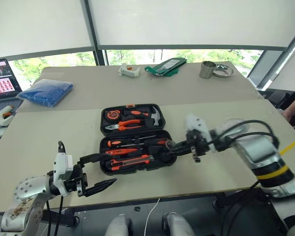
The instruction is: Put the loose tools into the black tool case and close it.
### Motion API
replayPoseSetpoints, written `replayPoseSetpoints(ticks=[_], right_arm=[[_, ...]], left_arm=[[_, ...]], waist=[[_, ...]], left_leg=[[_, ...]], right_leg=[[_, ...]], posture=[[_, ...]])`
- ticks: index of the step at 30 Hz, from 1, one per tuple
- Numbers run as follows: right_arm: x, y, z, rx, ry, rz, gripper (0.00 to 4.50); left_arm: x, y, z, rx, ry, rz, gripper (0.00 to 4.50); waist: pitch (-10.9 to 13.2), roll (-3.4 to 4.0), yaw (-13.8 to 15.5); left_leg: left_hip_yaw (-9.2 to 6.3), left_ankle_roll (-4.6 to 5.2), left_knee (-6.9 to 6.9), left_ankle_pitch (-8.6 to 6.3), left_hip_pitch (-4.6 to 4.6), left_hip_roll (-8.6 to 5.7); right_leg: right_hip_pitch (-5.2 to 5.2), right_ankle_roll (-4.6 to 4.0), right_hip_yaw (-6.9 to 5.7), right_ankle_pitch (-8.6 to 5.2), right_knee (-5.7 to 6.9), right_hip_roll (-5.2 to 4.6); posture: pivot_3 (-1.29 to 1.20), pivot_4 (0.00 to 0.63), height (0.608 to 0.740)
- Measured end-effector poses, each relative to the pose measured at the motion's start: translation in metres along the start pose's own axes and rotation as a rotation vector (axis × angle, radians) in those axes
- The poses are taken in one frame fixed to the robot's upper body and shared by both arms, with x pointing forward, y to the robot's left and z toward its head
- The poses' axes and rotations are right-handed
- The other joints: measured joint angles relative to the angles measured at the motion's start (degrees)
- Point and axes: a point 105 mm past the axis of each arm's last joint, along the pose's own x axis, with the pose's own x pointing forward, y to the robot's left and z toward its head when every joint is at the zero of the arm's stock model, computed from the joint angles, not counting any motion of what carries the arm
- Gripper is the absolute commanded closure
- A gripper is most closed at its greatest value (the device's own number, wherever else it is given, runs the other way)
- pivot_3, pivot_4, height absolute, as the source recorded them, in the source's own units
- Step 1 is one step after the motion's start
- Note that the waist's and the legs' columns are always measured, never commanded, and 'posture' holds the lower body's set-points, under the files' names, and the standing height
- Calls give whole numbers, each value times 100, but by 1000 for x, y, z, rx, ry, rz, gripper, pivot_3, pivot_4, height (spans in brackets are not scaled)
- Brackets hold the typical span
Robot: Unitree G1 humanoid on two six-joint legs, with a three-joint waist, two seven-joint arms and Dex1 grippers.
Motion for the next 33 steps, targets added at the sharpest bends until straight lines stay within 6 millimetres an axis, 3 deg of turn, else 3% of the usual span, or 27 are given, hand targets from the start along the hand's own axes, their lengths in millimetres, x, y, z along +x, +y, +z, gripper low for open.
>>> replayPoseSetpoints(ticks=[8,15,21,24,27,31,32,33], right_arm=[[11,-2,-14,33,100,-1,4474],[12,-2,-14,24,130,-3,4474],[10,-4,-11,2,143,-14,2673],[-3,6,-7,-71,170,52,1680],[-10,15,2,-92,129,110,1680],[-34,-3,12,-89,43,-11,1680],[-41,-14,11,-84,31,-76,1910],[-49,-27,5,-69,24,-156,2185]], left_arm=[[-1,-1,3,17,6,13,0],[-1,-2,2,21,14,22,0],[-2,2,4,39,6,56,0],[-5,3,1,11,23,79,0],[-7,4,-1,-20,31,91,0],[-14,29,4,-8,21,226,0],[-19,43,5,0,20,302,552],[-24,60,5,11,40,395,747]], waist=[[0,0,2],[-1,0,17],[-1,0,15],[0,1,15],[0,0,0],[0,0,20],[0,-1,28],[0,-3,34]], left_leg=[[-3,-1,0,1,-2,4],[-6,-1,0,1,1,4],[-7,-1,0,1,0,4],[-10,-2,-2,0,-3,5],[-10,-2,-1,0,-3,6],[-11,-10,0,5,10,5],[-10,-15,1,10,10,4],[-4,-18,2,12,11,3]], right_leg=[[-1,0,-20,0,4,4],[6,1,-24,-1,2,1],[5,1,-26,-1,2,3],[3,3,-28,-2,0,2],[2,2,-28,-2,0,4],[10,-2,-30,-1,7,4],[14,-3,-35,0,6,5],[15,-7,-37,3,6,4]], posture=[[0,150,740],[0,150,740],[0,150,740],[0,150,740],[0,150,740],[0,150,740],[0,150,740],[0,150,740]])
